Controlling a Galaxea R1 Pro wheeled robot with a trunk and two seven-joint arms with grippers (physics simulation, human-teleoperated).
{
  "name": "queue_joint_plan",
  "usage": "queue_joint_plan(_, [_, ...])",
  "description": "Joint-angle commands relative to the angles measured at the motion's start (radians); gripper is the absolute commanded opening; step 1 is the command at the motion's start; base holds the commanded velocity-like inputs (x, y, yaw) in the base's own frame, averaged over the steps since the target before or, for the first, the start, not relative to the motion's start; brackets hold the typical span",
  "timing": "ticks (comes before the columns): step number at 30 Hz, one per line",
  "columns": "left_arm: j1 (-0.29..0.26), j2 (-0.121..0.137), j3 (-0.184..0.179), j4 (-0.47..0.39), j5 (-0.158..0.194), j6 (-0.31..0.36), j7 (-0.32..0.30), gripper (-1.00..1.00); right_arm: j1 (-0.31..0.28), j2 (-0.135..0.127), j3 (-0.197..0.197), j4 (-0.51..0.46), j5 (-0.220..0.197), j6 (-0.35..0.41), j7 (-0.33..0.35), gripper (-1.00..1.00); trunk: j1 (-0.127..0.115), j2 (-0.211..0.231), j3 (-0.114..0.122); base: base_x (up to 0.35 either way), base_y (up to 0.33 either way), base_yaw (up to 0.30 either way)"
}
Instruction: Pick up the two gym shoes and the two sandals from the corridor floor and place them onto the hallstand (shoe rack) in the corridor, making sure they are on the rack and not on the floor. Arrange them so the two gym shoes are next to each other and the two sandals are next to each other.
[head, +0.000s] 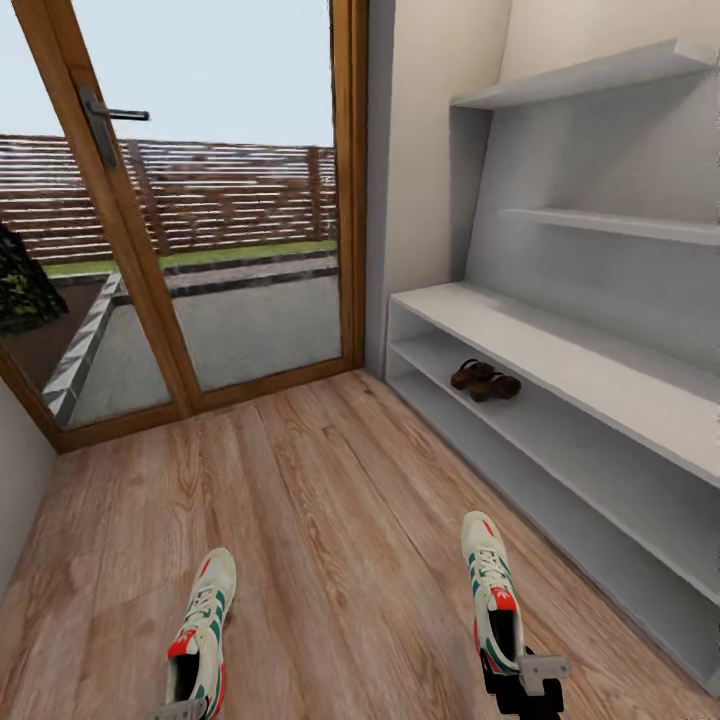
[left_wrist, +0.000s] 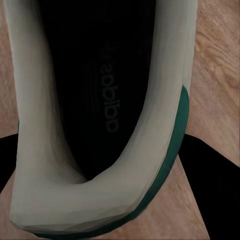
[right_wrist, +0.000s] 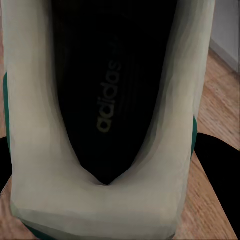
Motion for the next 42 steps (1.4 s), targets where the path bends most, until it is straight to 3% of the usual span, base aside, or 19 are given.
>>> queue_joint_plan(1, [-0.001,-0.001,0.009,0.001,-0.003,-0.003,-0.010,-1.00,-0.001,0.001,-0.008,-0.001,0.004,-0.003,0.005,-1.00,0.000,0.000,-0.001,0.235,0.239,-0.265])
queue_joint_plan(15, [-0.001,-0.001,0.009,0.014,-0.004,-0.003,-0.010,-1.00,-0.001,0.001,-0.008,-0.001,0.004,-0.003,0.005,-1.00,0.000,0.000,-0.001,0.215,0.197,-0.264])
queue_joint_plan(42, [-0.001,-0.001,0.004,0.014,-0.006,-0.003,-0.010,-1.00,-0.001,0.001,-0.008,-0.001,0.004,-0.003,0.005,-1.00,0.000,0.000,-0.001,0.006,0.004,-0.264])
